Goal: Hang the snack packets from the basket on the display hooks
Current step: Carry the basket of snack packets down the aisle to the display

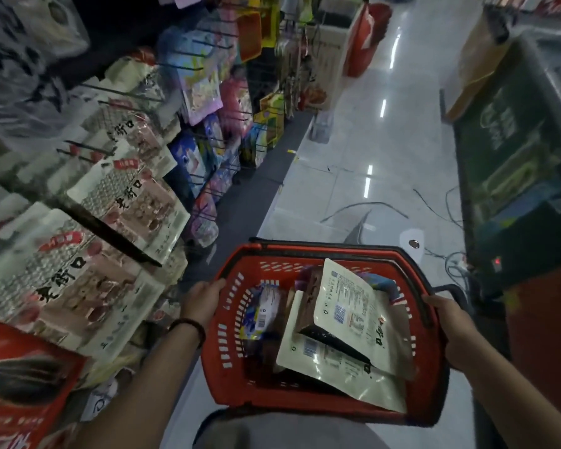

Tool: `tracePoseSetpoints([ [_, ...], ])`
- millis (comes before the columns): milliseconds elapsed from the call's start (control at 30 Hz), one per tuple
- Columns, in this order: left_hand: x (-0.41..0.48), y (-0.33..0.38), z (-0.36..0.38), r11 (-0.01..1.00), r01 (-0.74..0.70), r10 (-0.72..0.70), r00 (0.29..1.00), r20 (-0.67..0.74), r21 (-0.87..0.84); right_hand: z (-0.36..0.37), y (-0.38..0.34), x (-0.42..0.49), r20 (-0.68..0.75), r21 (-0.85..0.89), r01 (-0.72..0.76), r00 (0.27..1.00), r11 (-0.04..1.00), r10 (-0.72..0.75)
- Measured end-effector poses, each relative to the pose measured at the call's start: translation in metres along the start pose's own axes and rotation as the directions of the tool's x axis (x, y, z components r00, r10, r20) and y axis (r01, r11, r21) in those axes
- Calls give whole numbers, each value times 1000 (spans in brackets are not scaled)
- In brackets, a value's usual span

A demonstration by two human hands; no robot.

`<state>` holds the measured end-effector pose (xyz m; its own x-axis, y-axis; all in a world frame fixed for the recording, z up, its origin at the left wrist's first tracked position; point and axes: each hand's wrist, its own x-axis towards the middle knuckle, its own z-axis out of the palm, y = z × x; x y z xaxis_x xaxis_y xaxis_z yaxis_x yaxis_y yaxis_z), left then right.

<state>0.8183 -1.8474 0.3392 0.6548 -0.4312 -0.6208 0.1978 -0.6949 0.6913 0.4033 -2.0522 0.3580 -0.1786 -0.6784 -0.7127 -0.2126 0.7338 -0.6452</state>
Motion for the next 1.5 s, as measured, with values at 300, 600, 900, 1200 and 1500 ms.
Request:
tracePoseSetpoints([
  [300,125,123,48,1000,0,-1,999,-42,-5,74,-160,112,29,-30,4,1000,1000,-3],
  [600,205,186,102,970,166,-205,954,-221,-180,186,-318,266,212,-205,80,977,976,-35],
  [900,227,194,121,856,233,-406,856,-321,-462,314,-423,324,383,-458,242,922,856,-56],
  [1200,246,169,113,814,254,-455,837,-303,-522,402,-449,322,479,-604,330,878,726,-2],
  [1500,232,176,142,640,310,-656,697,-290,-703,494,-467,360,599,-713,410,778,569,190],
])
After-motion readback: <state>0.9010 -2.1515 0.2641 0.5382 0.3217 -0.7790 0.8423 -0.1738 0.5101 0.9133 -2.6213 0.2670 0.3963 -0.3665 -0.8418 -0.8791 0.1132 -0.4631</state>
